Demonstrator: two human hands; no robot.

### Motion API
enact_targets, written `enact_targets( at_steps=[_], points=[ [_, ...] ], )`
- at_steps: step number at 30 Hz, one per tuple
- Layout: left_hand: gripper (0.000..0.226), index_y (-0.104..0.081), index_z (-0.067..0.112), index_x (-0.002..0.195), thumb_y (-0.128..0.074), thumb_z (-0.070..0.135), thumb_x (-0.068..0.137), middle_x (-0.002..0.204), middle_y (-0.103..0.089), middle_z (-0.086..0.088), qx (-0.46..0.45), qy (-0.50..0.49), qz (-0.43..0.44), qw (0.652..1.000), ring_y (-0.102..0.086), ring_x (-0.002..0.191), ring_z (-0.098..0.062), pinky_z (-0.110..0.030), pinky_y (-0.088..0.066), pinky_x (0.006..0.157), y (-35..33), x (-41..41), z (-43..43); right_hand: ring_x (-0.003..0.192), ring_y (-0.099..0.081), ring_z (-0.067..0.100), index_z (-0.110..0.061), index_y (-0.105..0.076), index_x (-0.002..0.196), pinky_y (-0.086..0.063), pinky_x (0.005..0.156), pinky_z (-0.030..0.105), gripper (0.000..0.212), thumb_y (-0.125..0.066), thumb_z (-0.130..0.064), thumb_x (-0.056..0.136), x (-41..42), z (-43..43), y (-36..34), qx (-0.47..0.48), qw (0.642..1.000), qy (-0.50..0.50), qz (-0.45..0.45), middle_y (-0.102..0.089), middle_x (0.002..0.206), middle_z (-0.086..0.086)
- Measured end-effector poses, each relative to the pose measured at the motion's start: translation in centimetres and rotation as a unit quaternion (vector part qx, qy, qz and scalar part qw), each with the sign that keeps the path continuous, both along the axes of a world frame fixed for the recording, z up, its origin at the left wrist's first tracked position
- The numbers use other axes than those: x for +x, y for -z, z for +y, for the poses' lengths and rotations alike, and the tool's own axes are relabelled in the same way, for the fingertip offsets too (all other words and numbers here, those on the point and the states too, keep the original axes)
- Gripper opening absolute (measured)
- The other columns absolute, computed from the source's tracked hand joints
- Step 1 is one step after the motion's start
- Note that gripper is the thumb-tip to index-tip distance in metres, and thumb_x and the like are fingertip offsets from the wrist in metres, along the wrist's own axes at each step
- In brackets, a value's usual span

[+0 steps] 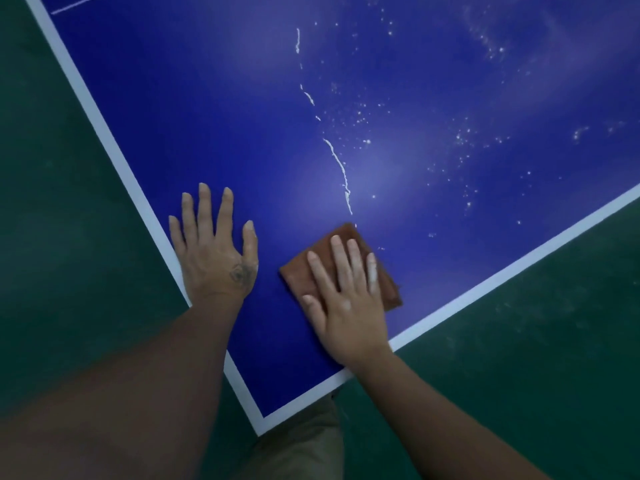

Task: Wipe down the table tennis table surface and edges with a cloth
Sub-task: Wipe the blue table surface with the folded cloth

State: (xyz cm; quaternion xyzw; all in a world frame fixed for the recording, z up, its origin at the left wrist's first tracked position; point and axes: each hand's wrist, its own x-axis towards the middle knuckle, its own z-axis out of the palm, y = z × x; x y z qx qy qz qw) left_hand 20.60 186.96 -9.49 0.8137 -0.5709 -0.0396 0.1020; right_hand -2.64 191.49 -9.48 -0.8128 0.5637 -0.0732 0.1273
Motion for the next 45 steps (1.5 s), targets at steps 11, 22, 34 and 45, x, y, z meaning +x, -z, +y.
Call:
enact_targets(
  at_steps=[11, 22, 34, 45],
  points=[
    [0.064, -0.031, 0.024, 0.172, -0.038, 0.050, 0.113, 0.182, -0.019, -0.006, -0.014, 0.001, 0.014, 1.000, -0.006, 0.170, -0.029, -0.059, -0.009, 0.136, 0.3, 0.2, -0.3, 0.167, -0.009, 0.030, -0.030, -0.034, 0.168, -0.011, 0.133, 0.061, 0.062, -0.038, -0.055, 0.111, -9.1, -12.0, 0.1, -0.039, 0.998, -0.025, 0.037, -0.016, 0.179, 0.005],
    [0.066, -0.029, 0.025, 0.173, -0.038, 0.048, 0.112, 0.183, -0.014, -0.004, -0.006, 0.000, 0.019, 1.000, -0.004, 0.170, -0.028, -0.061, -0.010, 0.136, 0.4, 0.3, -0.3, 0.167, -0.012, 0.032, -0.017, -0.035, 0.168, -0.011, 0.132, 0.063, 0.065, -0.046, -0.047, 0.111, -1.2, -9.7, -0.3, -0.029, 0.997, -0.067, 0.002, -0.018, 0.179, 0.005],
    [0.065, -0.032, 0.024, 0.172, -0.040, 0.048, 0.112, 0.183, -0.017, -0.006, -0.010, -0.003, 0.027, 1.000, -0.007, 0.170, -0.028, -0.060, -0.011, 0.136, 0.0, 0.2, -0.3, 0.166, -0.014, 0.032, -0.016, -0.035, 0.168, -0.014, 0.131, 0.062, 0.067, -0.036, -0.051, 0.110, -10.0, -18.4, -1.3, -0.010, 0.995, 0.075, 0.063, -0.021, 0.178, 0.006],
    [0.056, -0.040, 0.011, 0.167, -0.036, 0.031, 0.115, 0.179, -0.029, -0.008, -0.045, -0.030, 0.055, 0.997, -0.018, 0.169, -0.027, -0.055, -0.014, 0.137, -0.6, 0.2, -0.4, 0.167, -0.011, 0.033, -0.025, -0.031, 0.169, -0.013, 0.132, 0.061, 0.063, -0.044, -0.046, 0.112, 1.7, -7.9, -0.7, -0.013, 0.993, -0.114, 0.023, -0.016, 0.179, 0.008]
  ],
)
